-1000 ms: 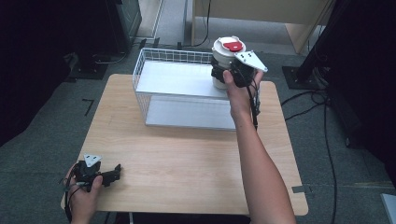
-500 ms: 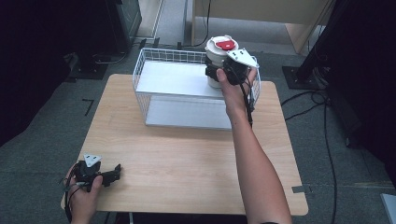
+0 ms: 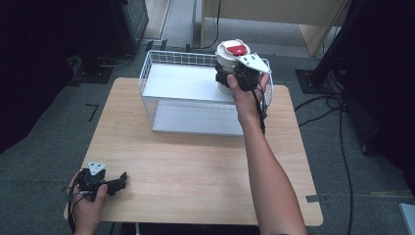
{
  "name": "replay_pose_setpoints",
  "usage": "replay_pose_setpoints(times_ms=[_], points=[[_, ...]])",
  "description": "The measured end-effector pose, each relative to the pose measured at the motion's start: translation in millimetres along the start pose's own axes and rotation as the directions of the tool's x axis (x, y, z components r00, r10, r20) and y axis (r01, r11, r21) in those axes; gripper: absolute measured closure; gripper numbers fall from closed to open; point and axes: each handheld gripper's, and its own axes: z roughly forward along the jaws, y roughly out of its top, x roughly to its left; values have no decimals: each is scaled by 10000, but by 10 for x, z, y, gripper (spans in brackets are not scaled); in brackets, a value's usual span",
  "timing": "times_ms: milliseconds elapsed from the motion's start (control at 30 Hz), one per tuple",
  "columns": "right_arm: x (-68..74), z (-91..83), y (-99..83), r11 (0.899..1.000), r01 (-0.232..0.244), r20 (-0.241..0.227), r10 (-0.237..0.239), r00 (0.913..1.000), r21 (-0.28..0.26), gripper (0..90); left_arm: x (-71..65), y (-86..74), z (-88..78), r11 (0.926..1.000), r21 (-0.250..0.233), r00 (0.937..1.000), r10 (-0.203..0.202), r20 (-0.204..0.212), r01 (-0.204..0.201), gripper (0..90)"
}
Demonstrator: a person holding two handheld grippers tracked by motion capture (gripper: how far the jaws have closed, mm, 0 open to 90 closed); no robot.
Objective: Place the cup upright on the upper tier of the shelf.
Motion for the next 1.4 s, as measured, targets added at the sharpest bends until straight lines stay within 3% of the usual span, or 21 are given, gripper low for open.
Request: replay_pose_setpoints(times_ms=[533,733,1000,1400], points=[[-58,-69,-13,9996,41,-478,-28,9989,266,103,0,0,0,10000,8,10000,8,-12,-8,0],[-73,-80,-44,9994,-8,-611,30,9981,354,63,-1,0,0,10000,5,10000,4,-11,-4,0],[-91,-157,-105,9995,-95,-853,120,9963,294,8,-1,0,0,10000,7,10000,4,-11,-4,0],[-102,-345,-194,10000,-84,-973,88,9952,51,7,-1,0,0,10000,10,10000,8,-11,-8,0]])
